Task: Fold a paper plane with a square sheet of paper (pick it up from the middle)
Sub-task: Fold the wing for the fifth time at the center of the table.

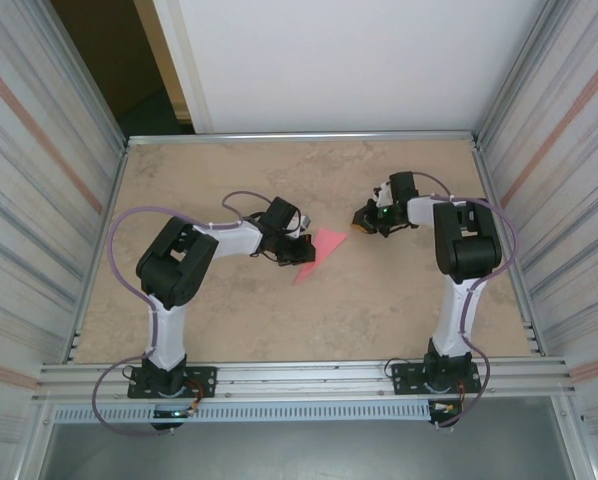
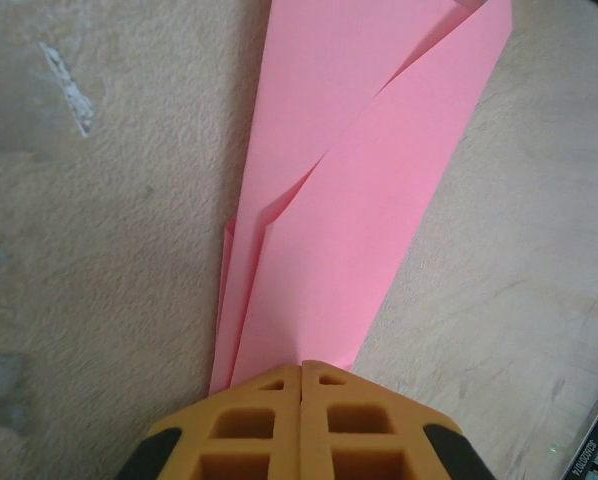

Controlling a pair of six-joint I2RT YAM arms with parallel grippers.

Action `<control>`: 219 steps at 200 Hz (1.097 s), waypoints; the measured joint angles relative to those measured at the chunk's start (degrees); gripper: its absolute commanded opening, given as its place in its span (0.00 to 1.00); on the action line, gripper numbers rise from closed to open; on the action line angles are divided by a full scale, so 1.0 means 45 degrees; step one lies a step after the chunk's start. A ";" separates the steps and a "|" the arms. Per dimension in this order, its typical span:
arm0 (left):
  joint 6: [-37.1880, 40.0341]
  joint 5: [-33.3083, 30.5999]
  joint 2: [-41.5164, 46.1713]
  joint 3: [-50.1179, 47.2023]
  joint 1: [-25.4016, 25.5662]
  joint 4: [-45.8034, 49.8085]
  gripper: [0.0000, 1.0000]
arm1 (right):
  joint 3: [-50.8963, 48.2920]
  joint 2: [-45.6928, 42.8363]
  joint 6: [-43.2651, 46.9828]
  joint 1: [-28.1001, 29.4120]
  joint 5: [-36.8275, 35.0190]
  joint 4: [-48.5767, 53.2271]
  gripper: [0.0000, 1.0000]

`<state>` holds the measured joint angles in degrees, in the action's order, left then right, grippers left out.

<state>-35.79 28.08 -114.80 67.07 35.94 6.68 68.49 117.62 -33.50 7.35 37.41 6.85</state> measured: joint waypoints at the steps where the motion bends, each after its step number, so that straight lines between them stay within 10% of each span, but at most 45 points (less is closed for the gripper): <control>1: 0.0000 0.0000 0.0000 0.0000 0.0000 0.0005 0.00 | 0.0000 -0.0015 0.0005 -0.0015 -0.0015 0.0000 0.09; 110: 0.0039 0.0083 -0.0010 0.0257 -0.0073 0.0505 0.00 | -0.1783 -0.2244 -0.0578 0.3371 -0.1020 -0.0194 0.08; 219: 0.0996 0.0661 0.0151 0.0384 0.0155 0.0277 0.06 | -0.1307 -0.1093 -0.0777 0.3439 -0.0923 0.0063 0.07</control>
<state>-31.31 31.05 -114.13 68.79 36.64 7.92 62.61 112.71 -36.99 22.83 33.26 7.14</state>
